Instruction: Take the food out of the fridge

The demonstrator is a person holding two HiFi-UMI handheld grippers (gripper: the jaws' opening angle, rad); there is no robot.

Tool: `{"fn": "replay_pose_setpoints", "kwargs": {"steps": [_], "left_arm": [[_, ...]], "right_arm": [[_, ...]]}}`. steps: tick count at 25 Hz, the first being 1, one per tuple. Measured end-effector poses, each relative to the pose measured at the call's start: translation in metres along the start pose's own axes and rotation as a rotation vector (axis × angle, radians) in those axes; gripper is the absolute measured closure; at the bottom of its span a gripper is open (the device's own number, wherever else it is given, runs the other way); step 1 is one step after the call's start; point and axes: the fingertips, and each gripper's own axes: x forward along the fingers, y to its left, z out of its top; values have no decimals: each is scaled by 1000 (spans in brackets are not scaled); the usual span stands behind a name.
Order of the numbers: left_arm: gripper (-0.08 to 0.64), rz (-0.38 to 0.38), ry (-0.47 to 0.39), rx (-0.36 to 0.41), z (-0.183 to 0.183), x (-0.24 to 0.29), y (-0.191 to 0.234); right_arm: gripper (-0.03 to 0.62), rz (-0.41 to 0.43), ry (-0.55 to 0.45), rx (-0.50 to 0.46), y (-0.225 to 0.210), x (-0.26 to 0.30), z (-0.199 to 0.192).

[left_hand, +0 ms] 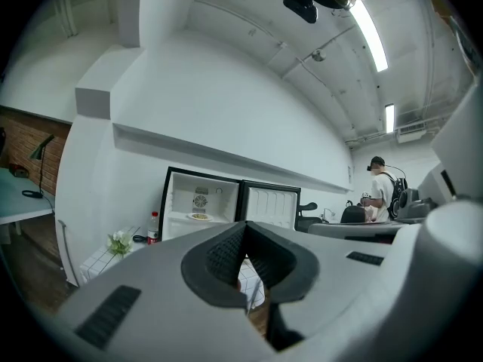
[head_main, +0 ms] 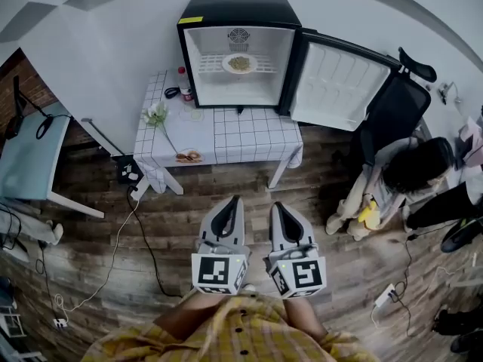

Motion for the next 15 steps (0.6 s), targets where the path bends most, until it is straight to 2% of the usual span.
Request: {"fn": "replay_pose_setpoints", "kwargs": {"steps": [15], "left_arm": [[554, -60, 16, -17, 30, 142, 111]], "right_arm": [[584, -56, 6, -11, -17, 179, 27]]}}
